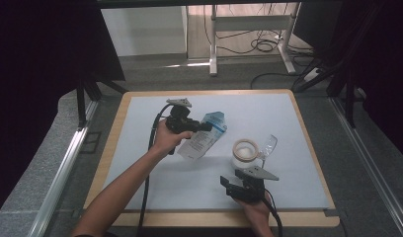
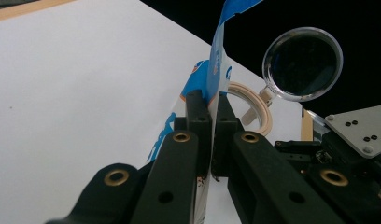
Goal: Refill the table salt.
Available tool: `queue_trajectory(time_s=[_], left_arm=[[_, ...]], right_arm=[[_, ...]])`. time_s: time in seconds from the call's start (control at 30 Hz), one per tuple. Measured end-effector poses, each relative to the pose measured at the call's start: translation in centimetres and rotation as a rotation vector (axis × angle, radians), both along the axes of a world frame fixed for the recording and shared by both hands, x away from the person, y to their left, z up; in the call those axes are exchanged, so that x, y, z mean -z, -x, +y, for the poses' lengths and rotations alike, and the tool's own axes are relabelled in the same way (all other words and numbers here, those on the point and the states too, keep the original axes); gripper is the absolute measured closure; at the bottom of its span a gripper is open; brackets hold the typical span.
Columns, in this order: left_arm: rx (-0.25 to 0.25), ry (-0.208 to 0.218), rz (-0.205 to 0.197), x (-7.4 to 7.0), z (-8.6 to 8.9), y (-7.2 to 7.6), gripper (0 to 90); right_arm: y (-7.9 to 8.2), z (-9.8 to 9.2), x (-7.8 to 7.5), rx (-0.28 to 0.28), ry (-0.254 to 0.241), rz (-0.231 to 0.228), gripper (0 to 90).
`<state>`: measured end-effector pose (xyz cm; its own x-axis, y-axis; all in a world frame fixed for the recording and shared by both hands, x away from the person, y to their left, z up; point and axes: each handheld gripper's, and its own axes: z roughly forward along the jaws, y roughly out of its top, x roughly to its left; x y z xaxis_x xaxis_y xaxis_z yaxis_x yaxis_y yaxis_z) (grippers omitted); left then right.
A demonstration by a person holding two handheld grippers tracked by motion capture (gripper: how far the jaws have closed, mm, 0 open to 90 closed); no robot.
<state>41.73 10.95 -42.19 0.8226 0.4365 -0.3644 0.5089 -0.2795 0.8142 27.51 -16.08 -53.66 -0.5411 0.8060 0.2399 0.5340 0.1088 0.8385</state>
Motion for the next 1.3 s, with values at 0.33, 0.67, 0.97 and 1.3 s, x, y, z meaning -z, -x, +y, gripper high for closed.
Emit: queue_trajectory(time_s=[0.33, 0.67, 0.97, 1.3], left_arm=[[-0.064, 0.022, -0.015, 0.0, 2.0, -0.1, 89.9], [-0.151, 0.030, -0.023, 0.9, 4.4, -0.8, 89.9], [-0.224, 0.052, -0.033, 1.4, 5.9, -1.6, 89.9], [-0.336, 0.044, -0.065, 2.2, 7.8, -2.1, 89.9]], right_arm=[[0.0, 0.0, 0.0, 0.000, -0.001, 0.002, 32.9], [-0.1, 0.0, 0.2, 0.000, -0.001, 0.002, 32.9], [-0.2, 0.1, 0.3, -0.002, -0.002, 0.006, 32.9], [-0.2, 0.2, 0.4, -0.003, -0.002, 0.007, 32.9]])
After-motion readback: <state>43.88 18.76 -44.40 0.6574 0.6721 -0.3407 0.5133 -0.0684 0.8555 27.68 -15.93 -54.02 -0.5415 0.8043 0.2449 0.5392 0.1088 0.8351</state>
